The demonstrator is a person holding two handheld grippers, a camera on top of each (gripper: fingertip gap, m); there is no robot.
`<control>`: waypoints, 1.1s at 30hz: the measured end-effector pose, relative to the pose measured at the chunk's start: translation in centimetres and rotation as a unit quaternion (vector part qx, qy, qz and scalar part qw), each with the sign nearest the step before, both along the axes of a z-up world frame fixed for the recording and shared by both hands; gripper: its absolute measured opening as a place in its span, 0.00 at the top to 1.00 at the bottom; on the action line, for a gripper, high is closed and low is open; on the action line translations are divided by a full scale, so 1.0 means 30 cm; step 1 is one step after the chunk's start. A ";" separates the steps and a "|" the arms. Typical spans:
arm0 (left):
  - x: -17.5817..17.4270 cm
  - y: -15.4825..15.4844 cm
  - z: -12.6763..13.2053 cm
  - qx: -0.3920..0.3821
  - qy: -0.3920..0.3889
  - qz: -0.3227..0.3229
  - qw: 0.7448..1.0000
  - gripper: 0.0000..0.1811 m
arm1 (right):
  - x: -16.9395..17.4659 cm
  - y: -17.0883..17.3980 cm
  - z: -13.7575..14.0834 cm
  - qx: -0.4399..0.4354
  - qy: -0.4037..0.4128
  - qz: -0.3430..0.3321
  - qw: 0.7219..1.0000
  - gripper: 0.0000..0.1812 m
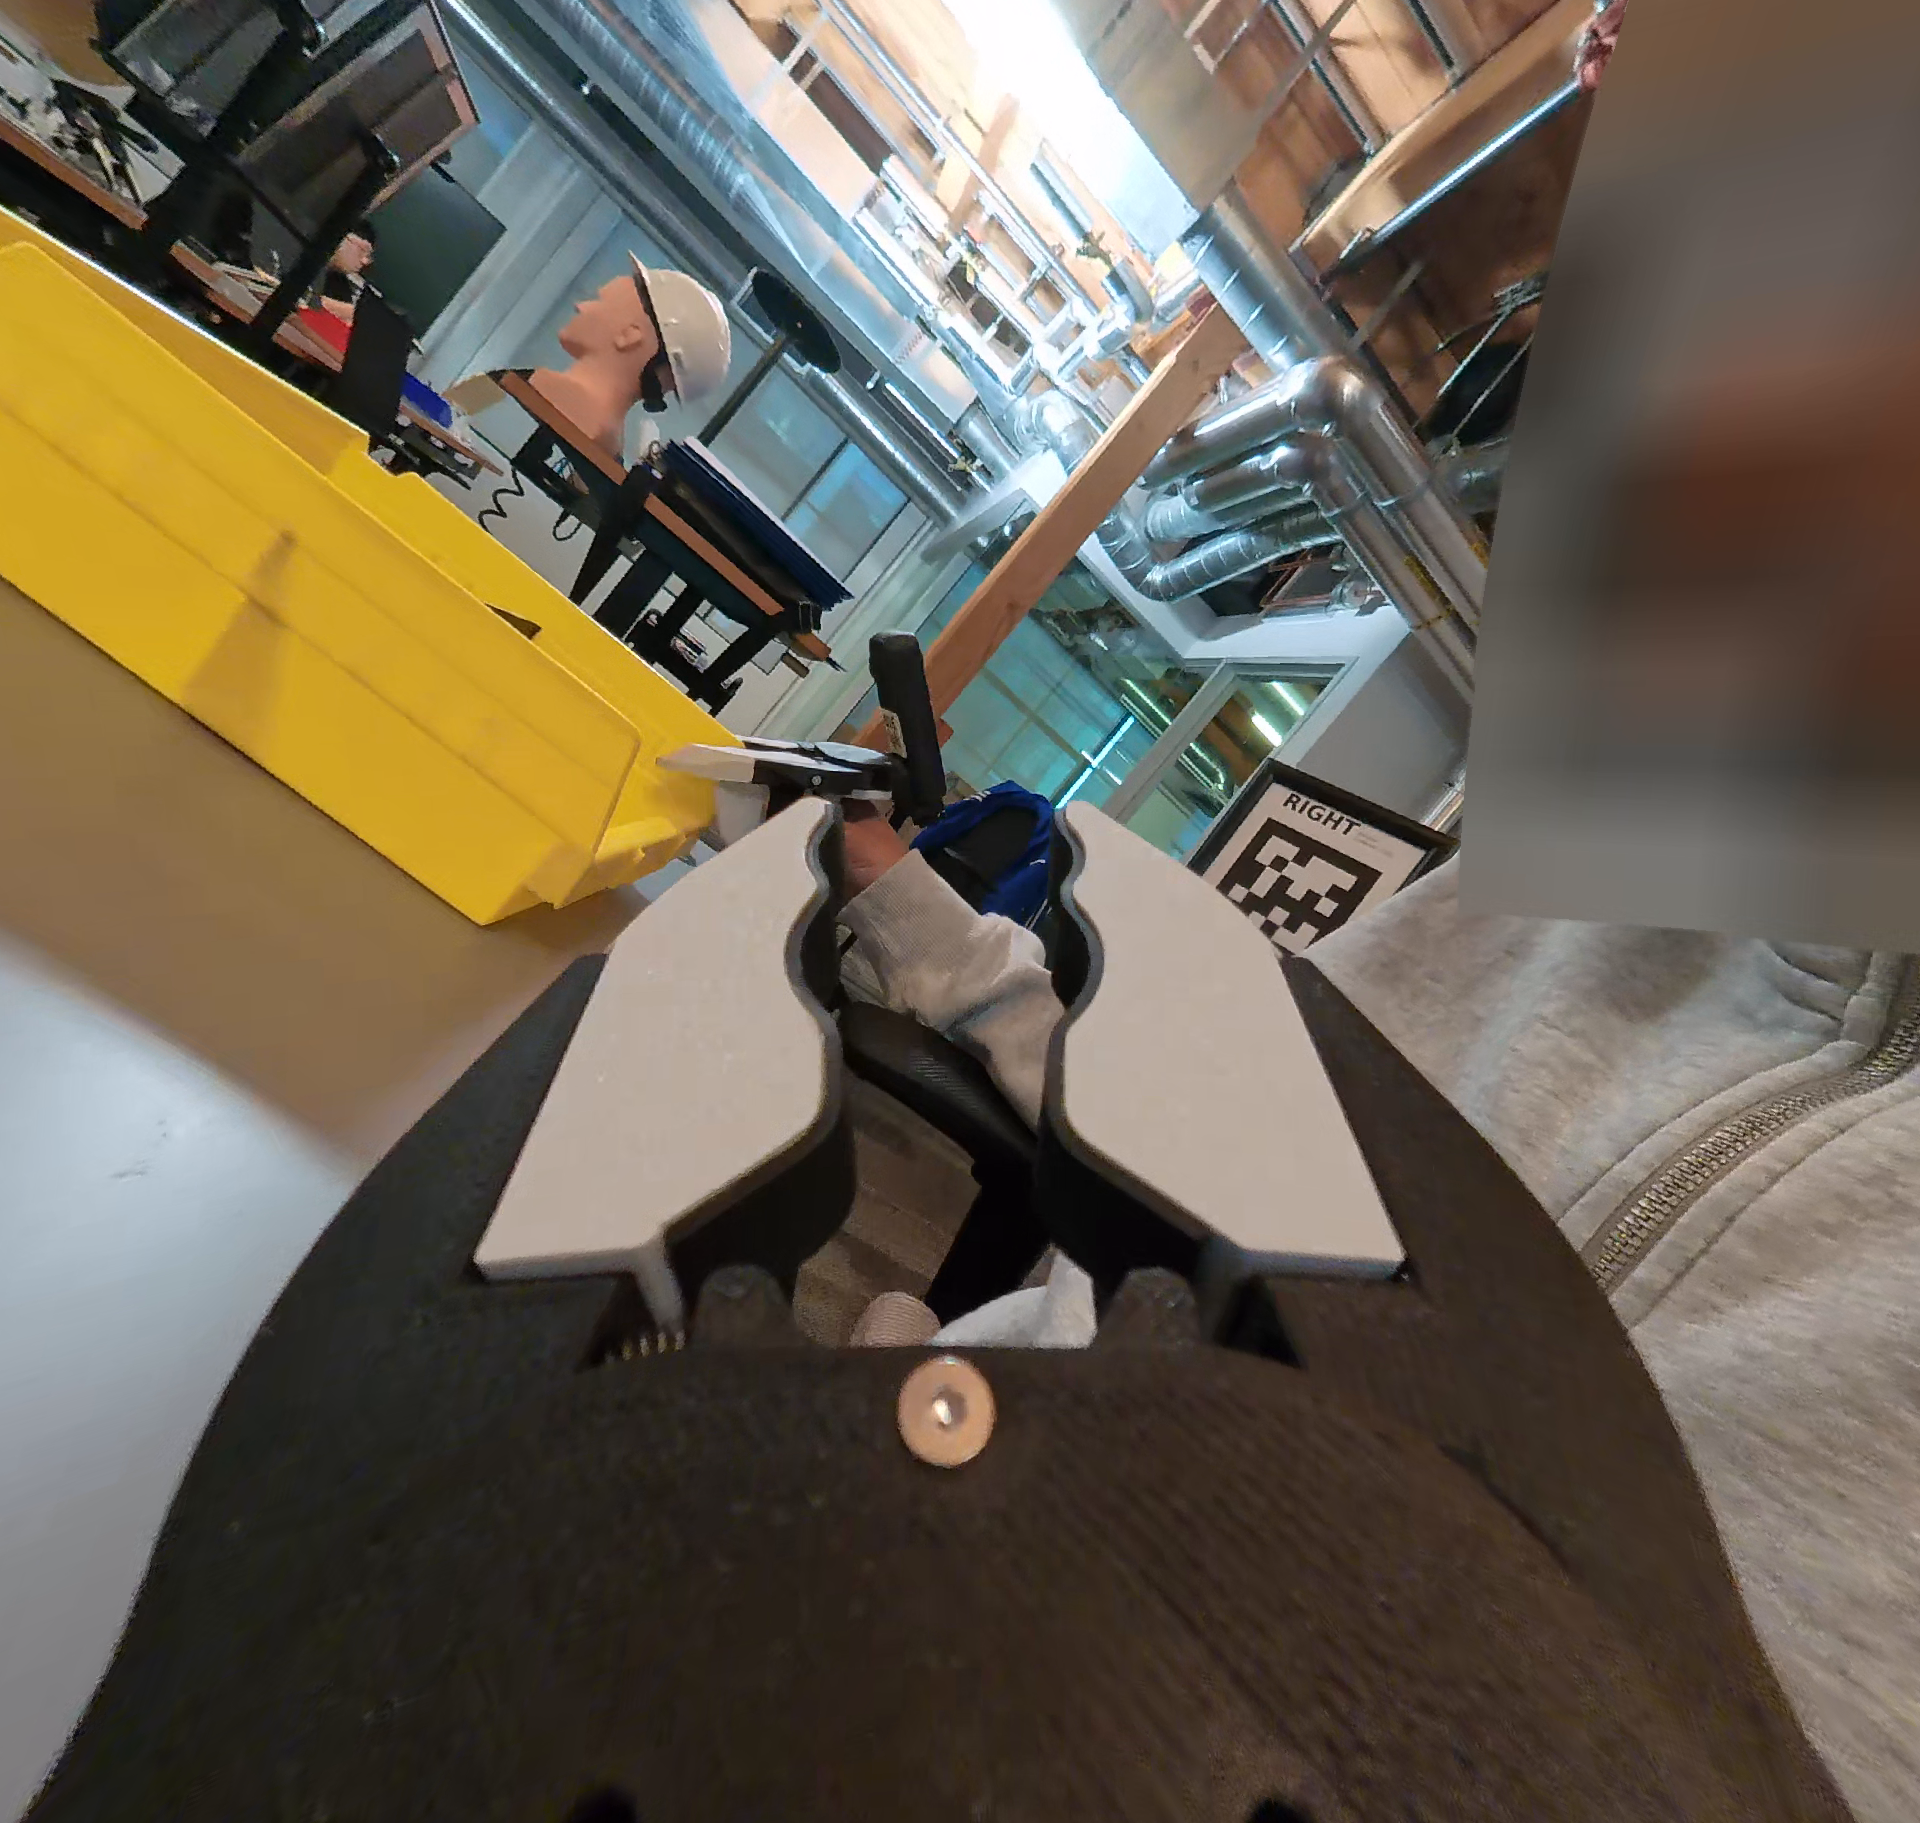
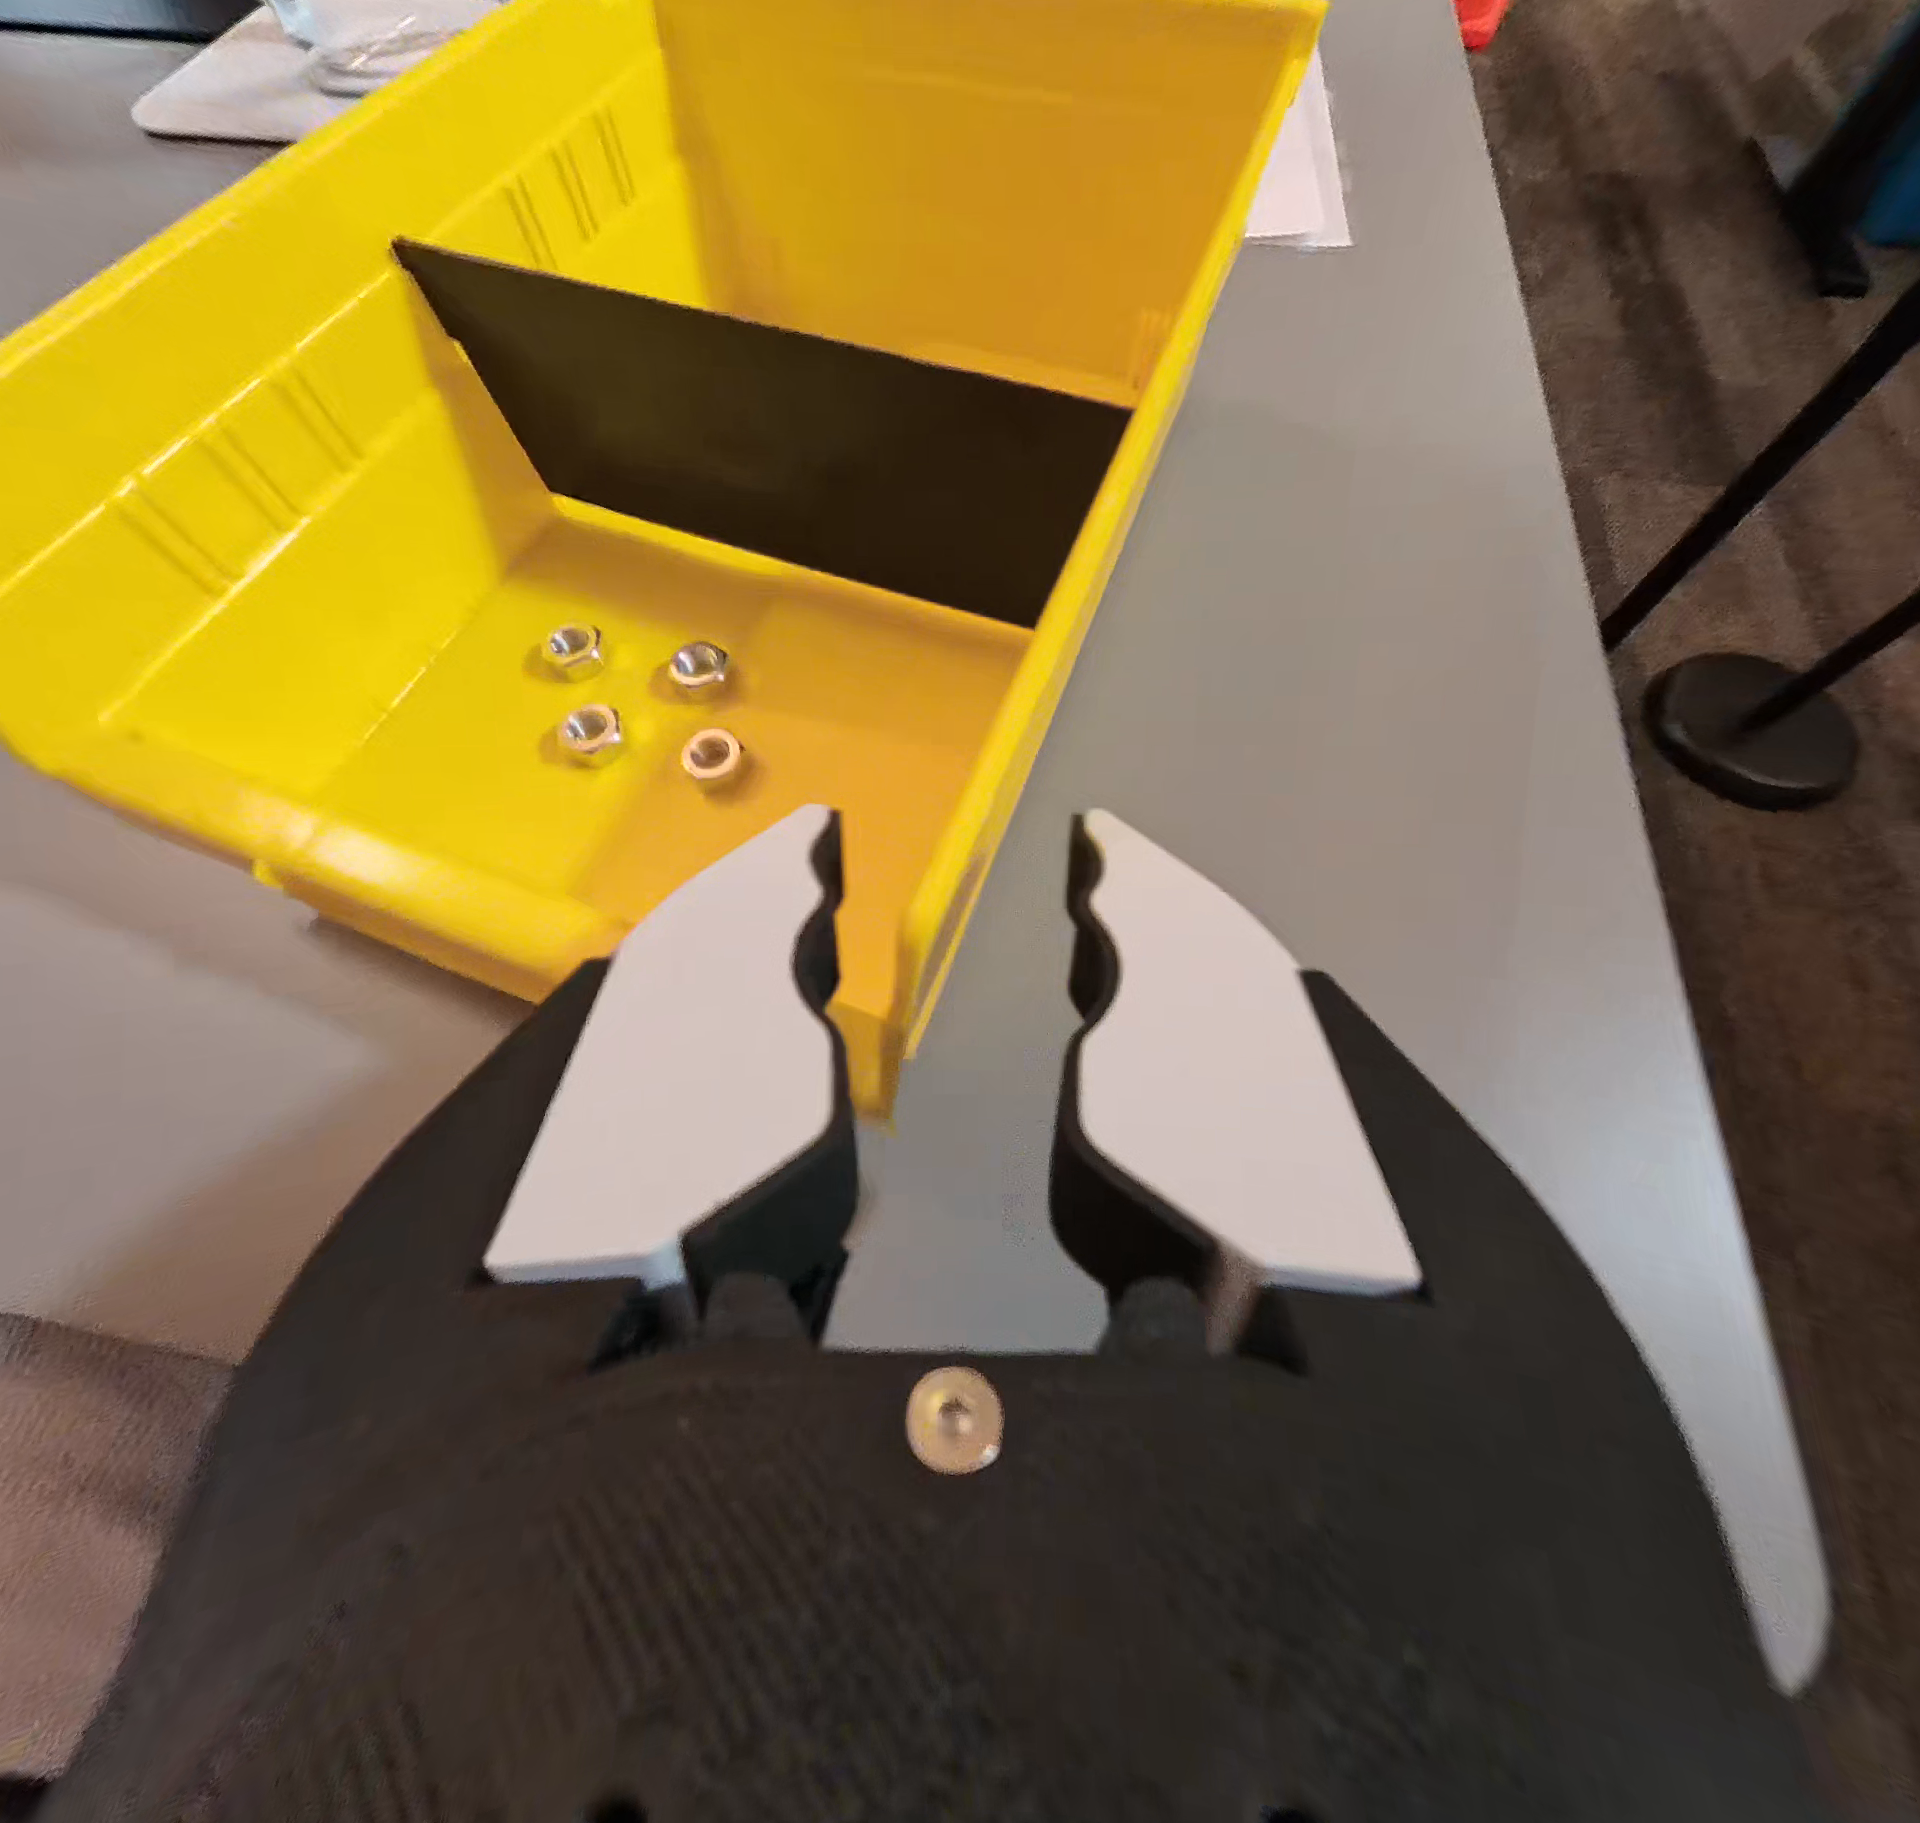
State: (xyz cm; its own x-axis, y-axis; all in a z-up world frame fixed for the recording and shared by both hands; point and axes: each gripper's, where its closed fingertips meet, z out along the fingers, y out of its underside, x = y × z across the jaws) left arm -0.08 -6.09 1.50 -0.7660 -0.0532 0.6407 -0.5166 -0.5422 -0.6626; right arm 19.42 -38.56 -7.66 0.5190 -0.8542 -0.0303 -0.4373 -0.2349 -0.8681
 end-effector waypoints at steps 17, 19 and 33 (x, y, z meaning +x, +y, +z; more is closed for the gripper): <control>-0.025 -0.044 -0.036 0.018 0.012 -0.050 0.998 0.79 | 0.099 0.107 -0.053 0.080 0.028 -0.016 0.996 0.38; -0.021 -0.039 -0.038 0.017 0.015 -0.050 0.999 0.80 | 0.090 0.107 -0.043 0.102 0.030 -0.007 0.994 0.51; -0.015 -0.030 -0.041 0.013 0.020 -0.050 0.998 0.80 | 0.074 -0.028 0.145 -0.004 -0.175 -0.061 0.983 0.68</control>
